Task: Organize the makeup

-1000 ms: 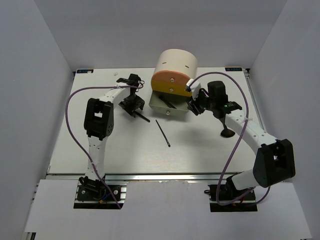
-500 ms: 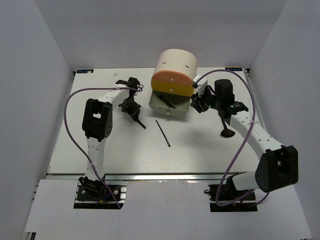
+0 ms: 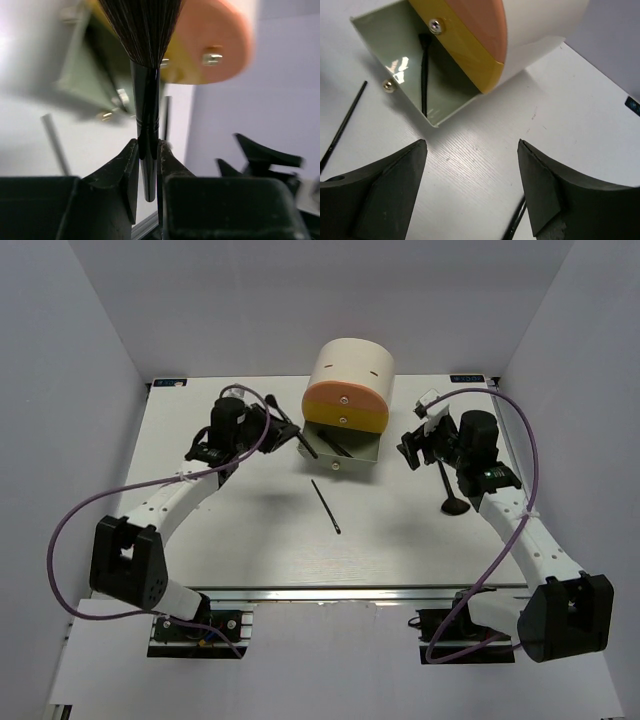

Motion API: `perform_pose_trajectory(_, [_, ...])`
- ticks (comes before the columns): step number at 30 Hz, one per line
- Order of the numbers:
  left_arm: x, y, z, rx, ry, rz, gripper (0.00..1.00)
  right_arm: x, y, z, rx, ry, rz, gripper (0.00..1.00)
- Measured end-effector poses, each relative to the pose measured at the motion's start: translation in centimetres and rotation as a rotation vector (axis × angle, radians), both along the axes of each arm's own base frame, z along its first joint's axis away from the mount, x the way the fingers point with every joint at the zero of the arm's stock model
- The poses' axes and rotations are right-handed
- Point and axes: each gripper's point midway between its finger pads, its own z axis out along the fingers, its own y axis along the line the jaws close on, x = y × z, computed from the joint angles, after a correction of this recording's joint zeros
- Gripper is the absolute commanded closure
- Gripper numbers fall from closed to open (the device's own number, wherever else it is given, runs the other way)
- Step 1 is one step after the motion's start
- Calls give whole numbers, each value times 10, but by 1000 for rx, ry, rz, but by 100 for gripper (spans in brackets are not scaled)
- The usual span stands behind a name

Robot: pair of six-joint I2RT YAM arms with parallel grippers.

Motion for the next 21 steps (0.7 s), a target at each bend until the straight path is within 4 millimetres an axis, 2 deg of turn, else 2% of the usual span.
perform_pose_trajectory(1, [5,-9,9,-29,-42,-18,100,1,-4,-2,6,2,-24,24])
perform_pose_trajectory(3, [12,-32,11,-68,-71,-57,100,5,-12,-6,17,11,-73,30])
perform_pose_trajectory(7, [14,-81,-18,-108,4,-104,100,9,-25,-14,42,39,-147,33])
perform_pose_trajectory(10, [9,-107,-37,-158,85,-86,100,11,-33,-15,58,47,-185,33])
perform_pose_trajectory(14, [10,-122,-34,-244,125,-21,100,10,-40,-14,68,47,-215,33])
perform_pose_trajectory(18, [28,-126,-23,-336,169,83,100,8,-44,-13,74,41,-228,27])
perform_pose_trajectory(19, [35,-128,-23,-355,179,102,99,8,-44,-13,76,42,-230,25])
perform_pose_trajectory(20, [42,-130,-22,-374,189,120,92,8,-44,-13,76,43,-233,22])
perform_pose_trajectory(21, [47,-132,-24,-386,202,135,89,8,-45,-13,77,44,-237,22])
